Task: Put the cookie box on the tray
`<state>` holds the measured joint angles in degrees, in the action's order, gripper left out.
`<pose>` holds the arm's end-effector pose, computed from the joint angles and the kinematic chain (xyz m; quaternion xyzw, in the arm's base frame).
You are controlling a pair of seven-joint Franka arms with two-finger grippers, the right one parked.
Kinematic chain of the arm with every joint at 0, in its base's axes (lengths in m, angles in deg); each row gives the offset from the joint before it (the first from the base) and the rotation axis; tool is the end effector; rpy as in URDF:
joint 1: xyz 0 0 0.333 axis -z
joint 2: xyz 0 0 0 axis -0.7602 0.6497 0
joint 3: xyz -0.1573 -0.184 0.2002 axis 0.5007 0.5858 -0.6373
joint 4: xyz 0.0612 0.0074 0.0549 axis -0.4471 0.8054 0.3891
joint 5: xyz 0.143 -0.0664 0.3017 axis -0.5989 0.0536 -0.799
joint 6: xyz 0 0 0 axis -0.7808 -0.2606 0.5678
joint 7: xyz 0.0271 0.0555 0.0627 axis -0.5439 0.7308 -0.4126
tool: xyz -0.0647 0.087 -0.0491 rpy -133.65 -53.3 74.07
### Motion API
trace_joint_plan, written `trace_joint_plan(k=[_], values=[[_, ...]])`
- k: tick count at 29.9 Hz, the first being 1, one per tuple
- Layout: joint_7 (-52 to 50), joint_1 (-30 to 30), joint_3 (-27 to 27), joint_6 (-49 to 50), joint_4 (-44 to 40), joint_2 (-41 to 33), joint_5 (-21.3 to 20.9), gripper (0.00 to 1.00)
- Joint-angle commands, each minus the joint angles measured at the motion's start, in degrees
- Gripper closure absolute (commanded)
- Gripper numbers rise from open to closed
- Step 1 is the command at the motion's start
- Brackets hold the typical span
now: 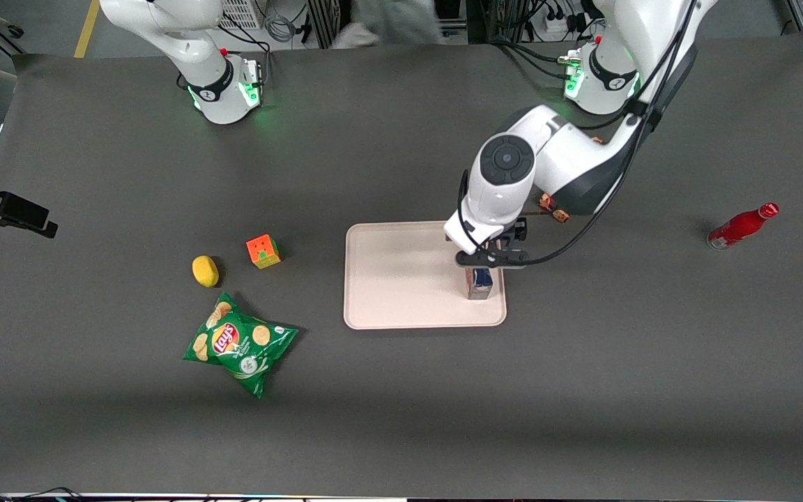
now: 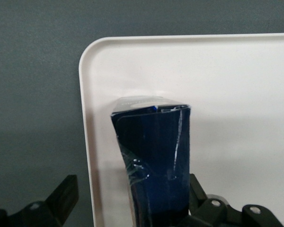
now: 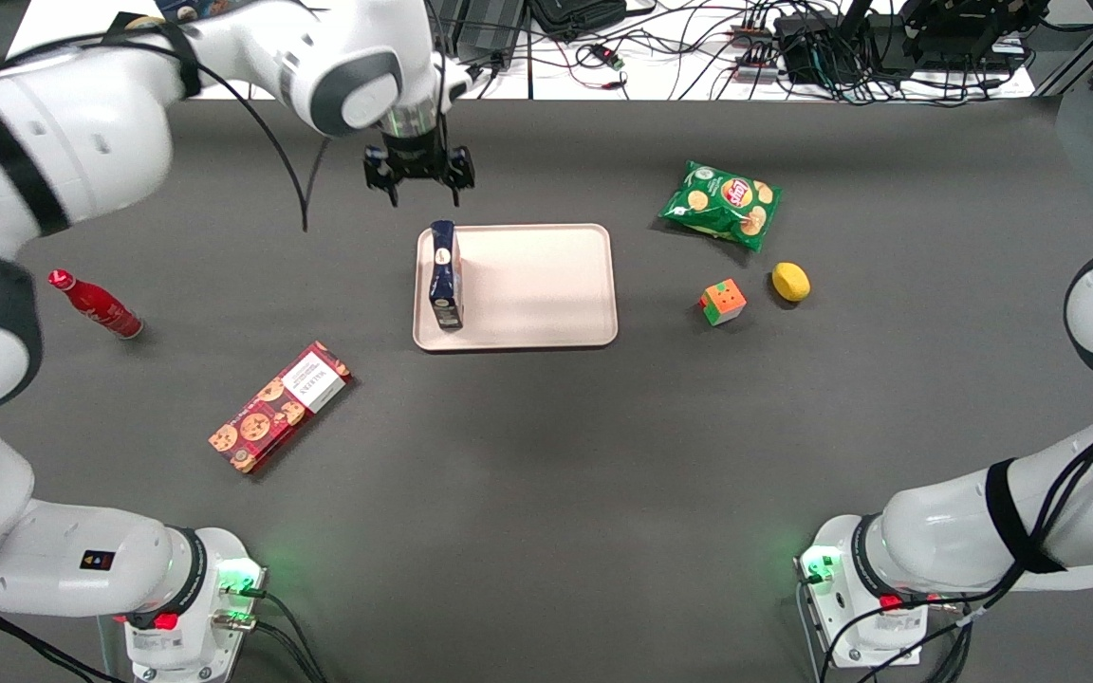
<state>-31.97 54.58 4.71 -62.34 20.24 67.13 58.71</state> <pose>0.4723 -0.3358 0.4575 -0.9999 0.0024 0.0092 0.0092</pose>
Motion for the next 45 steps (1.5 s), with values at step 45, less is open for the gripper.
trace_joint_plan(k=[45], values=[[43.5, 0.4, -34.0, 4.0, 12.2, -23.4, 9.3, 0.0]])
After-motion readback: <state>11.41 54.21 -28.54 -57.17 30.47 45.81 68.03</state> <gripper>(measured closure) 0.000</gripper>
